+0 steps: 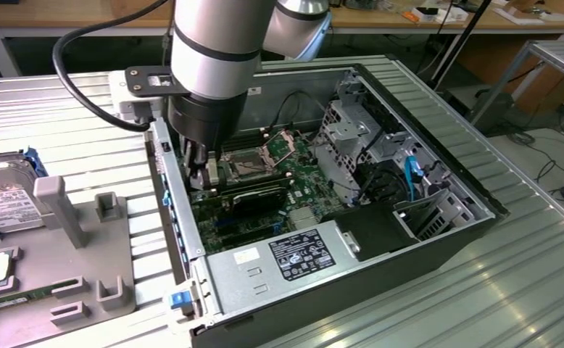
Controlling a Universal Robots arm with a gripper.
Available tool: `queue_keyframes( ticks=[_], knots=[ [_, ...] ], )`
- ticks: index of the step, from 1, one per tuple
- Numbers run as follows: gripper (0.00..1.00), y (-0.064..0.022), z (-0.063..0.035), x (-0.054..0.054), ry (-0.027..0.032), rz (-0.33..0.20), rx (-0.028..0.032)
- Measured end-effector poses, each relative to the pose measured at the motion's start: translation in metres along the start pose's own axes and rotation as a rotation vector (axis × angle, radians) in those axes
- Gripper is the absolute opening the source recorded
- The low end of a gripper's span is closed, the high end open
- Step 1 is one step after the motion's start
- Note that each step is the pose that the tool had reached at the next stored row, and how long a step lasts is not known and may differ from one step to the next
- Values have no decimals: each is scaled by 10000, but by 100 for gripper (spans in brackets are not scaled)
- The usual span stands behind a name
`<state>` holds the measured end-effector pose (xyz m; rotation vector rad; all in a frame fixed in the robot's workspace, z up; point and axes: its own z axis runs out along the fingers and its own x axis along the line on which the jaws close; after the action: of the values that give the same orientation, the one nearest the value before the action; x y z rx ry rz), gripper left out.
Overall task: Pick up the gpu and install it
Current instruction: 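Press down on the gpu until it lock into place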
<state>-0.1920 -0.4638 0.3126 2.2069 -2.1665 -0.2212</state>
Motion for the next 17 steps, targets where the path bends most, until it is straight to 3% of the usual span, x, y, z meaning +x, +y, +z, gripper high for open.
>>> queue_keyframes(
  ticks=[5, 7, 8, 11, 12, 15, 17],
  knots=[
    [11, 29, 34, 2, 81, 13, 22],
    [11, 28, 51, 4, 111, 7, 153],
    [11, 26, 64, 4, 115, -1, 283],
    [11, 23, 81, 4, 106, -16, 464],
    [11, 30, 91, 6, 113, -22, 595],
    [11, 35, 89, 5, 121, -25, 618],
    [11, 37, 85, 3, 122, -22, 598]
  ],
)
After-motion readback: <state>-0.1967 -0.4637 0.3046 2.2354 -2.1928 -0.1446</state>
